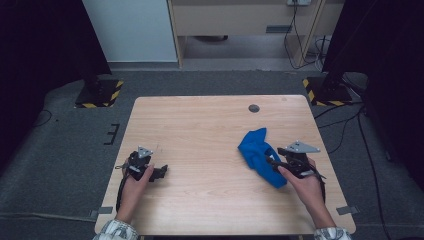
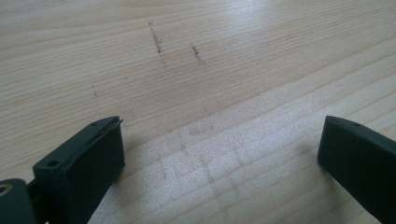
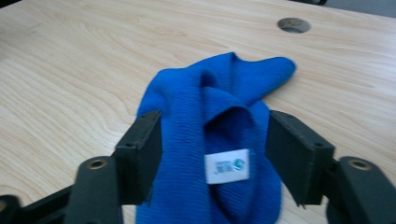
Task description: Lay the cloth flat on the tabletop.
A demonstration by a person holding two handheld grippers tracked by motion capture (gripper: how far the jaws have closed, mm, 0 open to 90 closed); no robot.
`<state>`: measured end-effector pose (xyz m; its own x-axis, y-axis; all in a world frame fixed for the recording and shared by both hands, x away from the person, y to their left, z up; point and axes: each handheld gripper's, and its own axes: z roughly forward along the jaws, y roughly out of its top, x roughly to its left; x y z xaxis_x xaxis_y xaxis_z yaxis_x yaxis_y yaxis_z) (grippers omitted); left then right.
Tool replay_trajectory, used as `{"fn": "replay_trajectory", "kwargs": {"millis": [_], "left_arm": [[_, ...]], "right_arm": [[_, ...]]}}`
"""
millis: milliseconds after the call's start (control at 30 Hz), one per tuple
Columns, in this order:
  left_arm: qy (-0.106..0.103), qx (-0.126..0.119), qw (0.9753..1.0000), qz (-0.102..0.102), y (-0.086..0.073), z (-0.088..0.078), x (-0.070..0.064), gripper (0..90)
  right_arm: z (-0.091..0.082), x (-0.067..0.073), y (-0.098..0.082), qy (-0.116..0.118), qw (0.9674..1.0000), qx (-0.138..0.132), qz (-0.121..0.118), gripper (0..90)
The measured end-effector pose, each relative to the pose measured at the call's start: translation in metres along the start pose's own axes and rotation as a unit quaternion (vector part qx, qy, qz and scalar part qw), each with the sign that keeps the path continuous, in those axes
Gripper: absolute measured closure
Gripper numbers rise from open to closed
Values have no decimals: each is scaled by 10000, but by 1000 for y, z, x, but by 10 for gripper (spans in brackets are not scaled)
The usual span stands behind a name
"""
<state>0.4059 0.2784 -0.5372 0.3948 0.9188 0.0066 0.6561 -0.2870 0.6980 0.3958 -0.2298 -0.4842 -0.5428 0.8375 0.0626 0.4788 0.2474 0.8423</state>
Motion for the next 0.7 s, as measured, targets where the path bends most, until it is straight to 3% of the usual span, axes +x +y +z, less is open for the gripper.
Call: {"fn": "replay_trajectory", "kwargs": {"millis": [200, 367, 467, 500, 533, 600, 633, 667, 700], "left_arm": [[-1, -1, 10000, 1, 0, 0, 0, 0], [-1, -1, 10000, 1, 0, 0, 0, 0], [-1, -1, 10000, 3, 0, 0, 0, 0], [-1, -2, 10000, 4, 0, 0, 0, 0], [-1, -2, 10000, 4, 0, 0, 0, 0], [-2, -2, 10000, 3, 0, 0, 0, 0], [-2, -2, 10000, 3, 0, 0, 0, 0], [-9, -3, 10000, 10, 0, 0, 0, 0], [-9, -3, 10000, 10, 0, 0, 0, 0]], "right_arm": [[24, 10, -1, 88, 9995, 284, -137, 227], [36, 9, -5, 72, 9983, 534, -232, 231], [43, 10, -9, 63, 9966, 739, -358, 309], [46, 11, -11, 62, 9955, 852, -412, 406], [46, 11, -11, 62, 9955, 852, -412, 406], [49, 11, -14, 79, 9942, 946, -502, 559], [49, 11, -14, 79, 9942, 946, -502, 559], [50, 11, -15, 67, 9943, 920, -536, 662], [50, 11, -15, 67, 9943, 920, -536, 662]]}}
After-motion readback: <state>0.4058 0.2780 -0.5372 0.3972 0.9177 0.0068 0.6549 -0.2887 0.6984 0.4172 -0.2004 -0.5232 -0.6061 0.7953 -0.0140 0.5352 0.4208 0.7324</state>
